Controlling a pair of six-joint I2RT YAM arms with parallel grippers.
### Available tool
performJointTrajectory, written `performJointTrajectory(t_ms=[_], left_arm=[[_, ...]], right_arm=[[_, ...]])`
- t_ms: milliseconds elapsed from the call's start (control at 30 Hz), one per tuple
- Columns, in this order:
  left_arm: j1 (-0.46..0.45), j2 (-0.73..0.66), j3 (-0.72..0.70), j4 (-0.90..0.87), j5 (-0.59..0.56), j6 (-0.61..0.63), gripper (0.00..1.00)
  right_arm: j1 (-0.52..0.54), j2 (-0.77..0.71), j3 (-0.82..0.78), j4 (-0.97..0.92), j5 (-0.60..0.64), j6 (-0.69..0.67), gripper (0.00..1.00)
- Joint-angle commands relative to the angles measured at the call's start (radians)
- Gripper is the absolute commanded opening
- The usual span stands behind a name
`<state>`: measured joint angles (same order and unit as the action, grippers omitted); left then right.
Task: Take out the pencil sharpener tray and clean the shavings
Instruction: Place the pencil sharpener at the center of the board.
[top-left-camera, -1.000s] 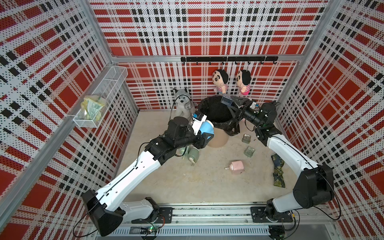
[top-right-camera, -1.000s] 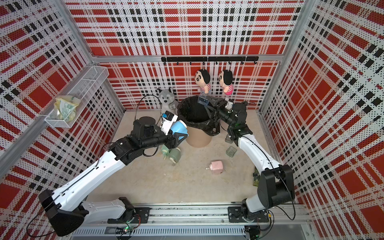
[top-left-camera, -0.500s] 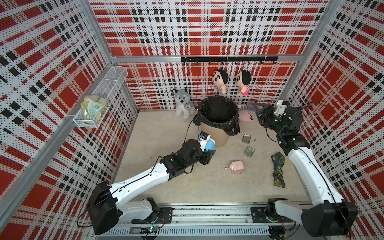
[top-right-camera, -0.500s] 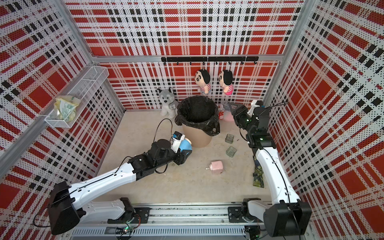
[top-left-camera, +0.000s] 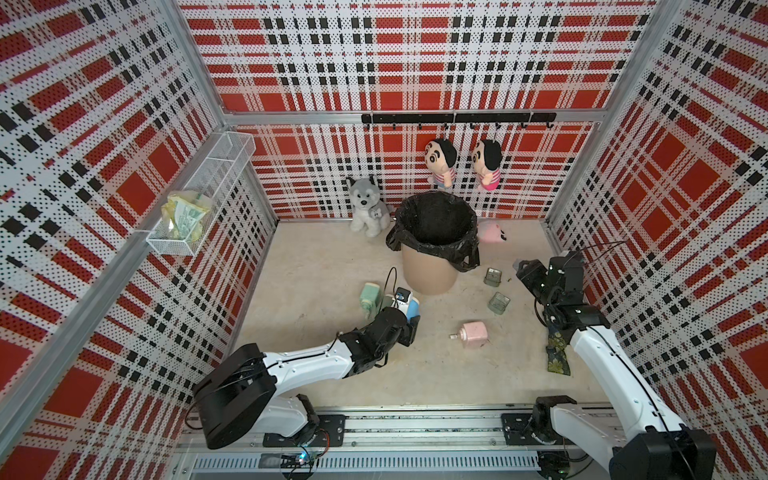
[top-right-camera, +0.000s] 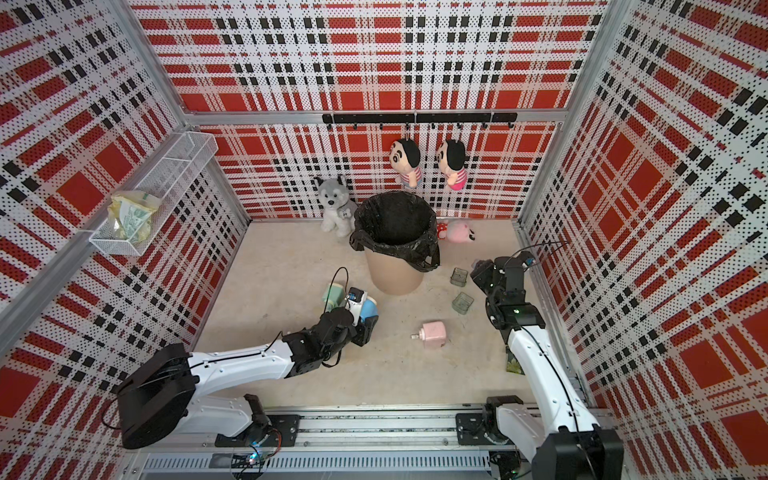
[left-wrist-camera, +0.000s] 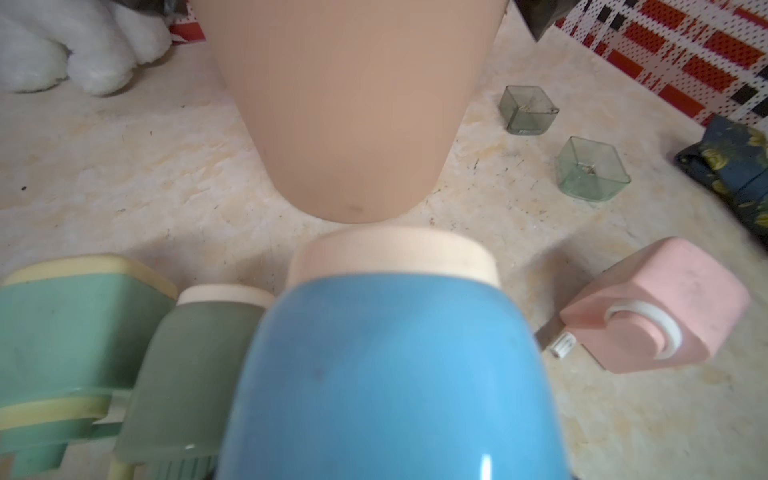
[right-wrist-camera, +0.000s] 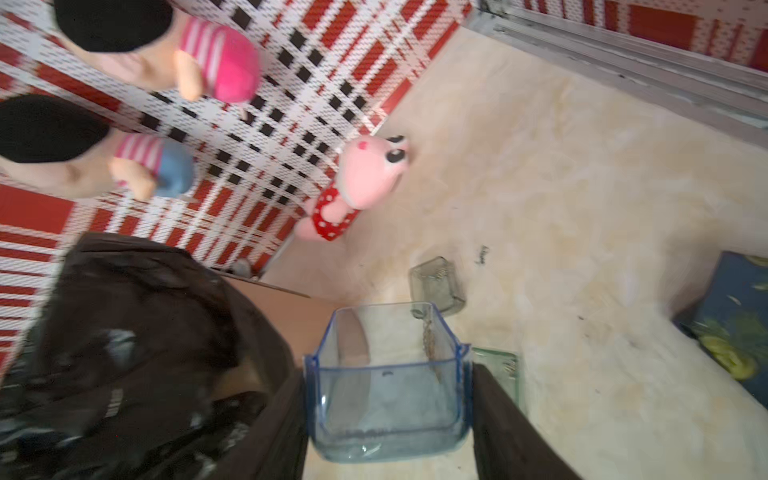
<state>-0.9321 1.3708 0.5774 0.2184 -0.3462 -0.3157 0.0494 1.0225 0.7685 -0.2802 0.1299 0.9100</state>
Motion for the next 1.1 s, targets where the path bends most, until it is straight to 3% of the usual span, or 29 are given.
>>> performJointTrajectory(t_ms=[0,267,500,833,1067], left_arm=[[-0.008,0.037,-0.023,0.150,-0.060,-0.008,0.48],[-0.002,0.176,-0.048,0.285,-0.056,0.030,0.47],[0.046,0.289,-0.074,0.399,-0.017,0.039,0.46],[0.075,0.473,-0.060,0.545,0.015,0.005,0.46],[0.090,0.489,-0.083,0.595,0.036,-0.002,0.47]], right_arm=[[0.001,-0.001,-0.052,0.052,0.143,0.012,0.55],[0.044,0.093,-0.112,0.131,0.290,0.044,0.55],[0.052,0.258,-0.098,0.192,0.330,0.063,0.56],[0.082,0.492,0.023,0.228,0.428,0.016,0.56],[0.118,0.602,0.090,0.244,0.528,-0.053,0.57]])
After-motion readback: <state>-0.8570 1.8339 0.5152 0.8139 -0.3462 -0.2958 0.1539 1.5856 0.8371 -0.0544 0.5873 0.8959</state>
